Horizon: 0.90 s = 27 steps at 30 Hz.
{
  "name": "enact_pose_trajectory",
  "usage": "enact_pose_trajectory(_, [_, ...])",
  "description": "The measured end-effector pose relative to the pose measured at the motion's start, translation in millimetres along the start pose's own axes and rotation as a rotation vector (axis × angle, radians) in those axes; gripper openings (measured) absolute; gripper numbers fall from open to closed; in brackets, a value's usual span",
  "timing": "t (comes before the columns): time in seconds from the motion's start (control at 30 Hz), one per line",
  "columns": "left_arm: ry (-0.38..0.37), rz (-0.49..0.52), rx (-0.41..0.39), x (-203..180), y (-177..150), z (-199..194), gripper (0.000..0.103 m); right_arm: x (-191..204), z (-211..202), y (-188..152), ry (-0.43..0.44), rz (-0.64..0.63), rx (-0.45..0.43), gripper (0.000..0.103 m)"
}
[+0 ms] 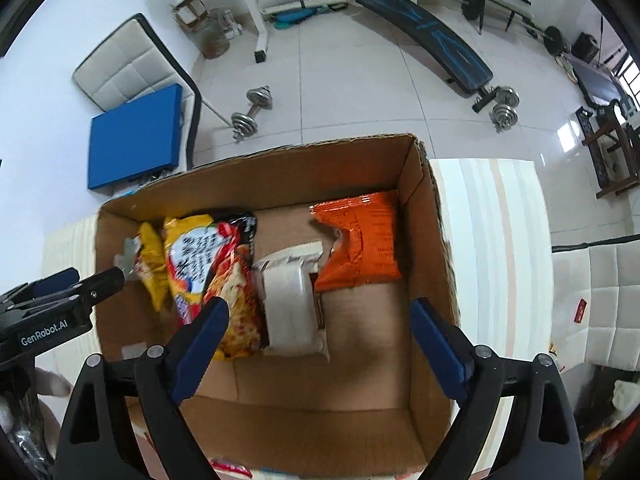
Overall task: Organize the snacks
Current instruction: 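Lower both bags into the cardboard box and open both grippers, then grasp the red triangular packet with the left gripper while the right grasps the orange bag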
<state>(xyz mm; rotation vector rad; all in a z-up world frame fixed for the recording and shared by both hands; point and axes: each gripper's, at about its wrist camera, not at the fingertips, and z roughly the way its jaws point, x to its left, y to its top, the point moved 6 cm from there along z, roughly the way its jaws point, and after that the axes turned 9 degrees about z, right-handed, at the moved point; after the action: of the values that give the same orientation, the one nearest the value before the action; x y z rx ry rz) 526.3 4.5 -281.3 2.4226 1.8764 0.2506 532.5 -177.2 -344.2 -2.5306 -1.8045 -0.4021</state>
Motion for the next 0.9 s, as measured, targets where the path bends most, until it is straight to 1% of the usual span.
enact_pose_trajectory(0.1, [-0.014, -0.002, -0.041, -3, -19, -22, 0.084, 0, -18, -23, 0.025, -0.014, -0.008, 0.094])
enact_pose_trajectory(0.2, [-0.029, 0.002, -0.078, -6, -48, -44, 0.084, -7, -32, -49, 0.049, -0.017, -0.005, 0.094])
enact_pose_trajectory(0.3, [-0.032, -0.008, -0.098, -4, -87, -55, 0.084, -18, -43, -84, 0.068, -0.021, 0.006, 0.094])
enact_pose_trajectory(0.4, [-0.018, -0.021, -0.081, -1, -140, -50, 0.084, -35, -45, -119, 0.066, -0.019, 0.029, 0.094])
enact_pose_trajectory(0.5, [0.009, -0.041, -0.046, 2, -187, -35, 0.084, -58, -38, -155, 0.063, 0.023, 0.061, 0.094])
enact_pose_trajectory(0.57, [0.009, -0.062, 0.001, 1, -219, -17, 0.084, -74, -31, -175, 0.073, 0.063, 0.096, 0.094])
enact_pose_trajectory(0.6, [-0.015, -0.079, 0.036, -1, -234, -6, 0.084, -83, -25, -186, 0.068, 0.081, 0.115, 0.094])
enact_pose_trajectory(0.67, [-0.089, -0.111, 0.110, -11, -259, 17, 0.084, -98, -16, -200, 0.052, 0.104, 0.136, 0.094])
enact_pose_trajectory(0.73, [-0.125, -0.135, 0.146, -19, -272, 36, 0.084, -114, -4, -211, 0.031, 0.132, 0.157, 0.094])
enact_pose_trajectory(0.83, [-0.154, -0.159, 0.177, -31, -279, 58, 0.084, -132, 11, -219, 0.002, 0.160, 0.165, 0.094])
enact_pose_trajectory(0.9, [-0.168, -0.163, 0.190, -40, -278, 69, 0.084, -142, 21, -220, -0.024, 0.164, 0.171, 0.094])
